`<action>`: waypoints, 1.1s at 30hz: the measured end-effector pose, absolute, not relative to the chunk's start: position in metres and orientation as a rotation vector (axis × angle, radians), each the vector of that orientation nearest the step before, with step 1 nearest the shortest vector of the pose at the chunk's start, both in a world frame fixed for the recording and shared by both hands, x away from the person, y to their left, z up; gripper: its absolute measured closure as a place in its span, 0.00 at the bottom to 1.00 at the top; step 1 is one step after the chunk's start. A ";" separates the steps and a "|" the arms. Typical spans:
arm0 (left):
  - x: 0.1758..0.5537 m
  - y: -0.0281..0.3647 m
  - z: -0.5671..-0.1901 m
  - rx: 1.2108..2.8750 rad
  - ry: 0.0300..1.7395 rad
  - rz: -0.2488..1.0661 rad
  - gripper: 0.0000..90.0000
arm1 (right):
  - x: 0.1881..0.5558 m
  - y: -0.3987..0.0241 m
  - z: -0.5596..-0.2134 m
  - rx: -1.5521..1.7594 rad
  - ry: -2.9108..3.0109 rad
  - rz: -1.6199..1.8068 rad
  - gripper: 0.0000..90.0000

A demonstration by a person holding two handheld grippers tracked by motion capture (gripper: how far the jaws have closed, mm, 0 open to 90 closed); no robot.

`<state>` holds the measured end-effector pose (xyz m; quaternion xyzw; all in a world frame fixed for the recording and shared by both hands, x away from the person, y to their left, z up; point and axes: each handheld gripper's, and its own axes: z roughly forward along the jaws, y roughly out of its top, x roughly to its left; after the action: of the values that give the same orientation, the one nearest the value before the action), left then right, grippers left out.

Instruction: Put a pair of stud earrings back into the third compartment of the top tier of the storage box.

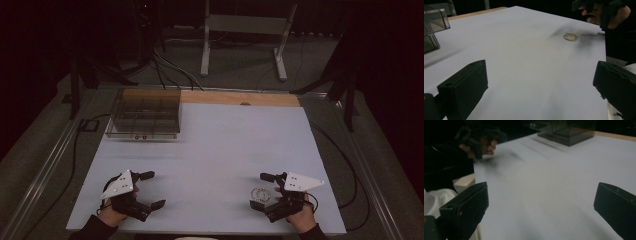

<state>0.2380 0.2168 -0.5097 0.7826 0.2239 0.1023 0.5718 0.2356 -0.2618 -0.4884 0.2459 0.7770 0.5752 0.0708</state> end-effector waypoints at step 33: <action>0.237 0.220 -0.508 1.814 0.516 0.239 0.01 | 0.263 -0.284 -0.509 1.115 2.314 1.363 0.17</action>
<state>0.2366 0.2199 -0.5085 0.7763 0.2210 0.1025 0.5814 0.2631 -0.2843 -0.5087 0.3807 0.7904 0.4656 0.1165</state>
